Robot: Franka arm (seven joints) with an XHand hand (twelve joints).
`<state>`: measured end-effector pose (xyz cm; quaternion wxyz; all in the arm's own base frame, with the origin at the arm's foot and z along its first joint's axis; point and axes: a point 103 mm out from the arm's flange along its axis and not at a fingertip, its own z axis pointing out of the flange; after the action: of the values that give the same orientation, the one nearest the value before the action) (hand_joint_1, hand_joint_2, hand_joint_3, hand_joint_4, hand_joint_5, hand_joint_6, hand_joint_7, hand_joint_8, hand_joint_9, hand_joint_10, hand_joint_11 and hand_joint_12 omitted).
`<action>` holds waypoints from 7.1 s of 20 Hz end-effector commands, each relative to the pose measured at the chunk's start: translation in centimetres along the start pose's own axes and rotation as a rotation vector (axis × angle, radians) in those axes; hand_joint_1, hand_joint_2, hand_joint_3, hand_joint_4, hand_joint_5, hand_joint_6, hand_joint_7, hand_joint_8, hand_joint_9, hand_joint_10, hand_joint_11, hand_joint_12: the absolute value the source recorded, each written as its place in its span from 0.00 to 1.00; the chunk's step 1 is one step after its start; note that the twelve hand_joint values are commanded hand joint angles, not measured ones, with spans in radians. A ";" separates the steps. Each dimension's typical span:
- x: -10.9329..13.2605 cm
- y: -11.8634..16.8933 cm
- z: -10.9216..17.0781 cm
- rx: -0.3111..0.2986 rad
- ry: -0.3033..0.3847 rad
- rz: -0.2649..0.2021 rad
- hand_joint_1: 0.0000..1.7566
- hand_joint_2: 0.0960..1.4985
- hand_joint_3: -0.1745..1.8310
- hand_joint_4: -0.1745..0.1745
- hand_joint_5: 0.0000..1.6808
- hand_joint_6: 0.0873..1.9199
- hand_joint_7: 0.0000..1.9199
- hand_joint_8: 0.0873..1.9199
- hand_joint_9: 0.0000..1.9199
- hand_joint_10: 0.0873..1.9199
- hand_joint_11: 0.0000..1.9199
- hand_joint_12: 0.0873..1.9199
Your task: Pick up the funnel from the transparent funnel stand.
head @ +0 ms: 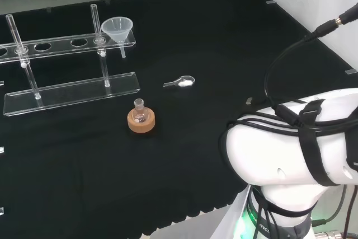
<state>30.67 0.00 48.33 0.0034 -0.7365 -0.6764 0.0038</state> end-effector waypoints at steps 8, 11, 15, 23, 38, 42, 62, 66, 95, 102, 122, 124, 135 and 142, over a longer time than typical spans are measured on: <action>0.8 1.6 1.0 0.010 -0.006 -0.025 0.00 0.36 0.23 0.62 0.00 0.00 0.00 0.00 0.00 0.00 0.00 0.39; 1.3 3.1 1.4 0.025 -0.010 -0.047 0.01 0.37 0.21 0.62 0.00 0.00 0.00 0.00 0.00 0.00 0.00 0.35; 2.5 5.6 2.6 0.033 -0.017 -0.080 0.09 0.40 0.16 0.61 0.00 0.00 0.00 0.00 0.00 0.00 0.00 0.09; 6.3 9.5 5.2 0.023 0.031 -0.150 0.11 0.39 0.13 0.62 0.00 0.00 0.00 0.00 0.00 0.00 0.00 0.00; 10.5 13.2 9.4 0.066 0.168 -0.140 0.08 0.38 0.12 0.52 0.00 0.00 0.00 0.00 0.00 0.00 0.00 0.00; 11.8 13.7 11.4 0.084 0.145 -0.159 0.09 0.38 0.12 0.50 0.00 0.00 0.00 0.00 0.00 0.00 0.00 0.00; 16.4 19.1 17.3 0.218 0.046 -0.256 0.15 0.38 0.11 0.50 0.00 0.00 0.00 0.00 0.00 0.00 0.01 0.00; 16.0 20.4 17.9 0.223 0.030 -0.247 0.17 0.39 0.10 0.49 0.00 0.00 0.00 0.00 0.00 0.00 0.02 0.02; 15.3 21.0 24.2 0.380 -0.086 -0.254 0.22 0.42 0.09 0.46 0.00 0.00 0.00 0.00 0.00 0.00 0.00 0.34; 15.3 21.5 24.3 0.352 -0.164 -0.253 0.28 0.45 0.10 0.45 0.00 0.00 0.00 0.00 0.00 0.00 0.00 0.41; 13.8 22.8 24.0 0.365 -0.163 -0.215 0.29 0.50 0.11 0.60 0.14 0.00 0.10 0.22 0.07 0.37 0.00 0.71; 13.8 22.8 23.9 0.363 -0.168 -0.215 0.29 0.50 0.11 0.61 0.16 0.00 0.12 0.23 0.10 0.37 0.00 0.73; 13.6 23.0 23.9 0.368 -0.154 -0.219 0.30 0.50 0.12 0.61 0.23 0.00 0.20 0.25 0.19 0.33 0.00 0.78; 13.7 23.1 24.0 0.368 -0.147 -0.215 0.30 0.50 0.13 0.60 0.24 0.00 0.22 0.24 0.23 0.31 0.00 0.79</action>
<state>54.56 11.65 24.17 0.0884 -0.6448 -0.7372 0.1813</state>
